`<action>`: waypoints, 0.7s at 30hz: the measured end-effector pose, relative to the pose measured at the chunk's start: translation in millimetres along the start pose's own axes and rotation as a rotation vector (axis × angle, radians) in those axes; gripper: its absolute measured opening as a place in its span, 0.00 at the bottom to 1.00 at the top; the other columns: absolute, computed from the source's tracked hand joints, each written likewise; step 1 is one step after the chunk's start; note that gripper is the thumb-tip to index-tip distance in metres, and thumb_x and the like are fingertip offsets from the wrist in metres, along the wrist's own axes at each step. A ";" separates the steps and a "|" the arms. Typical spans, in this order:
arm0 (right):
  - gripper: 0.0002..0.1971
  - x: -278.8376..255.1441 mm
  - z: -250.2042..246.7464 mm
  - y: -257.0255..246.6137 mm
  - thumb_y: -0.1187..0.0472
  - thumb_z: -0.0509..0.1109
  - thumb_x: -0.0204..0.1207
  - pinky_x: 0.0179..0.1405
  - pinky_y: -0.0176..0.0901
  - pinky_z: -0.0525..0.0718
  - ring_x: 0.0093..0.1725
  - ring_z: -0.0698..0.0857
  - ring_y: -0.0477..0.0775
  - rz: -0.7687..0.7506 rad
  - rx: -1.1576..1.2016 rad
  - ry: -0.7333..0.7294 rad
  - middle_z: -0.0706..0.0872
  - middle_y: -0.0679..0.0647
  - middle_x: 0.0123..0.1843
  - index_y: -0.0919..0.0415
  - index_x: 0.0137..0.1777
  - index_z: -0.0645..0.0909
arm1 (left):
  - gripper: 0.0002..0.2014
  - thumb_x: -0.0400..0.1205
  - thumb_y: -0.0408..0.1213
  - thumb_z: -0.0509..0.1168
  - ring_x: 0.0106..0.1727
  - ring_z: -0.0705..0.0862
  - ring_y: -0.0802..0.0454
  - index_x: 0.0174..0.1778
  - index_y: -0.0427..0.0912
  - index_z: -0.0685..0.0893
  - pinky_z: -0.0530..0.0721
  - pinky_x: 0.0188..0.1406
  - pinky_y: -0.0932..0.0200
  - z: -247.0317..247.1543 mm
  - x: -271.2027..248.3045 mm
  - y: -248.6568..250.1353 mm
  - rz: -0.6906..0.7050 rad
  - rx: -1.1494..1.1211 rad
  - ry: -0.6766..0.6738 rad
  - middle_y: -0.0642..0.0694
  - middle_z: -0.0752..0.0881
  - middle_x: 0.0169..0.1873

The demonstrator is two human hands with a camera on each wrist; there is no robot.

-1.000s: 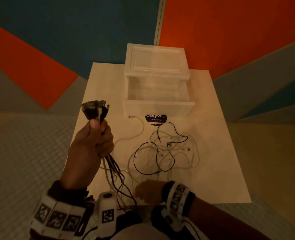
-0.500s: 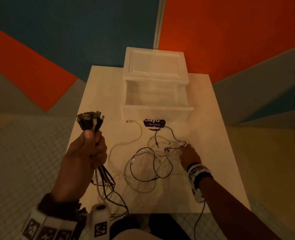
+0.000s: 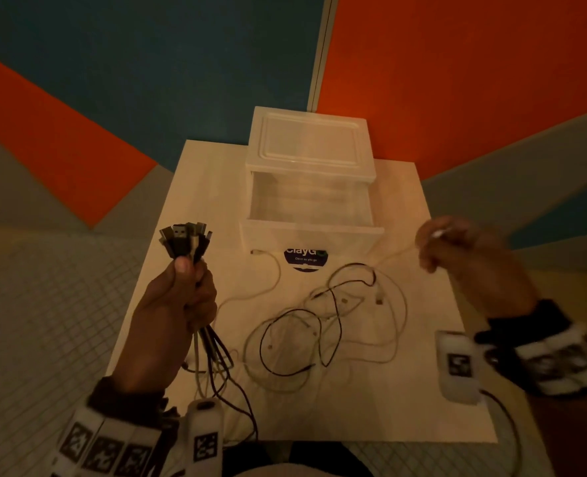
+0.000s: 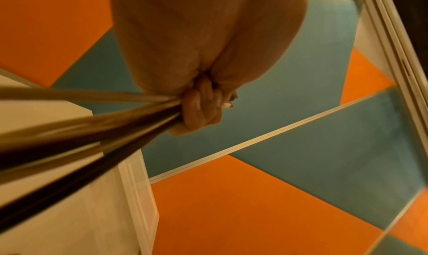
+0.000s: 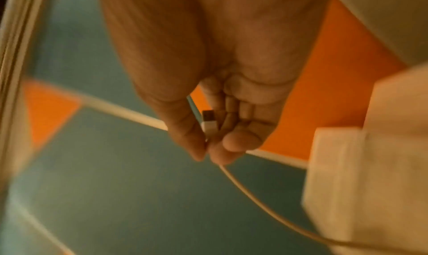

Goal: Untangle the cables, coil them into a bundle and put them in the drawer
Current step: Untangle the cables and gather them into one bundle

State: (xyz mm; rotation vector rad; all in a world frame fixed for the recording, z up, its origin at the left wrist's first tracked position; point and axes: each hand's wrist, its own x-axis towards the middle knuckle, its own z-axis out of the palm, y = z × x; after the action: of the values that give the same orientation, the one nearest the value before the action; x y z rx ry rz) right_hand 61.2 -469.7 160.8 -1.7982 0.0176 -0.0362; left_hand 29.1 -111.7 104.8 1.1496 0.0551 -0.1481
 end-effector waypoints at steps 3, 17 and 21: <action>0.04 -4.1 8.8 -43.4 0.61 0.73 0.64 0.31 0.34 0.79 0.30 0.81 0.47 -0.027 0.475 -0.102 0.84 0.52 0.32 0.55 0.38 0.87 | 0.16 0.85 0.51 0.53 0.24 0.58 0.59 0.38 0.42 0.69 0.60 0.20 0.65 6.9 4.0 -1.0 -0.005 -0.006 -0.009 0.51 0.62 0.26; 0.05 -23.2 158.2 -18.0 0.66 0.71 0.79 0.29 0.50 0.86 0.26 0.84 0.59 0.045 0.165 -0.202 0.88 0.61 0.32 0.62 0.47 0.76 | 0.08 0.88 0.39 0.56 0.35 0.69 0.45 0.47 0.38 0.74 0.71 0.39 0.50 54.1 9.9 -28.6 -0.035 0.096 0.017 0.44 0.74 0.33; 0.04 -23.4 174.5 -17.3 0.64 0.72 0.78 0.30 0.55 0.87 0.29 0.85 0.55 -0.020 0.111 -0.126 0.88 0.60 0.38 0.58 0.43 0.80 | 0.11 0.88 0.29 0.52 0.36 0.70 0.48 0.54 0.41 0.80 0.70 0.38 0.53 62.6 3.0 -28.7 -0.048 0.143 0.023 0.40 0.76 0.38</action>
State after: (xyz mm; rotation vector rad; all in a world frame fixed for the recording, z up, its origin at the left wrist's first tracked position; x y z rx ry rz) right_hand 43.7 -295.2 138.0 -1.6863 -0.0903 0.0608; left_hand 25.8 -180.5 104.0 1.2938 0.0941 -0.1838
